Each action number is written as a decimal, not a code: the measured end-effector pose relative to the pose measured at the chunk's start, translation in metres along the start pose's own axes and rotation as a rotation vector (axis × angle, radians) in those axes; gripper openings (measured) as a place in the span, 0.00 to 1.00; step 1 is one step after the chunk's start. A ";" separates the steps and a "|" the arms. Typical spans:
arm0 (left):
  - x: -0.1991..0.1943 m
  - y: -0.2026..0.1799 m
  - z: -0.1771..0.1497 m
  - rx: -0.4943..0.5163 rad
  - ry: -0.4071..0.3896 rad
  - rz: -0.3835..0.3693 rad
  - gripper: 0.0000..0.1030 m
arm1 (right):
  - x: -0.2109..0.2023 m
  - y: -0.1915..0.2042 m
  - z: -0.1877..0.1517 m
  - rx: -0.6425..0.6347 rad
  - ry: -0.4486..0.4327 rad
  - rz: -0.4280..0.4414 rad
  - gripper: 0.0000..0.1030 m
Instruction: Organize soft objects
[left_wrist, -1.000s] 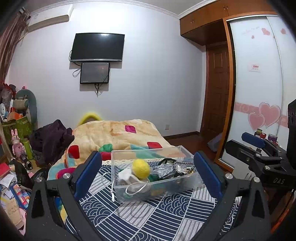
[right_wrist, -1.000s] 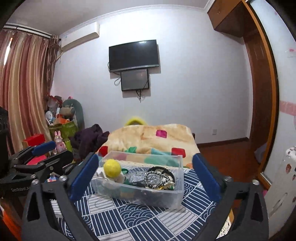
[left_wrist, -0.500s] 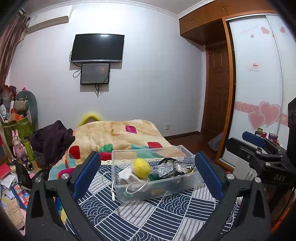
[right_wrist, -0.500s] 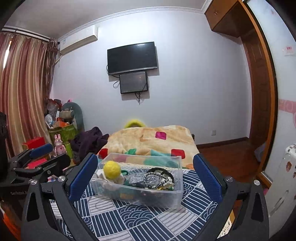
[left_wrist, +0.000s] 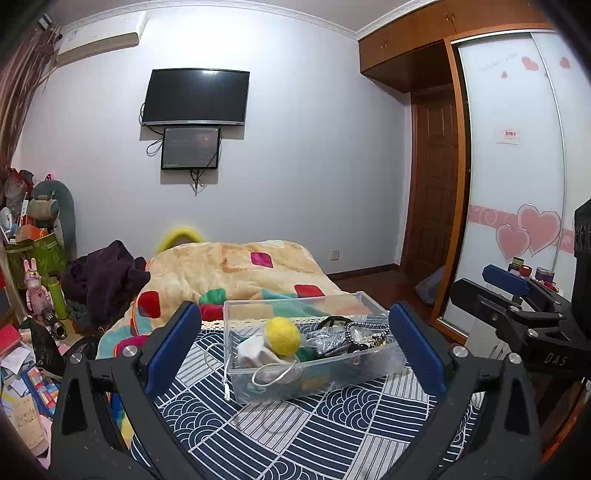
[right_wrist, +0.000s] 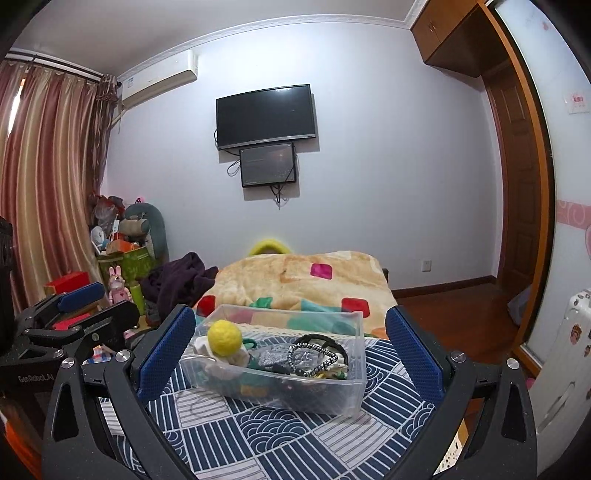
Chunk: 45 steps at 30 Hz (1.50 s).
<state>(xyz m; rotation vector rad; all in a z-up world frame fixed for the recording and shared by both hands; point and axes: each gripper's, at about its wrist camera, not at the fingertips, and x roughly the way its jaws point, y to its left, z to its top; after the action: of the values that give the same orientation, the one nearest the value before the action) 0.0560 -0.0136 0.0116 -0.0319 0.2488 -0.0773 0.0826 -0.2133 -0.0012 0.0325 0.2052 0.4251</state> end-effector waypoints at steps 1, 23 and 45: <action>0.000 0.000 0.000 0.001 -0.001 0.000 1.00 | 0.000 0.000 0.000 0.000 0.000 0.000 1.00; -0.005 -0.003 0.003 0.008 -0.015 0.002 1.00 | 0.000 -0.002 0.004 0.001 -0.006 0.005 1.00; -0.006 -0.002 0.004 -0.005 -0.013 -0.009 1.00 | -0.001 -0.002 0.003 -0.001 -0.010 0.005 1.00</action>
<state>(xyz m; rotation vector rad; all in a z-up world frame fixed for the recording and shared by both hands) 0.0505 -0.0155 0.0168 -0.0387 0.2358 -0.0856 0.0828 -0.2157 0.0019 0.0343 0.1950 0.4304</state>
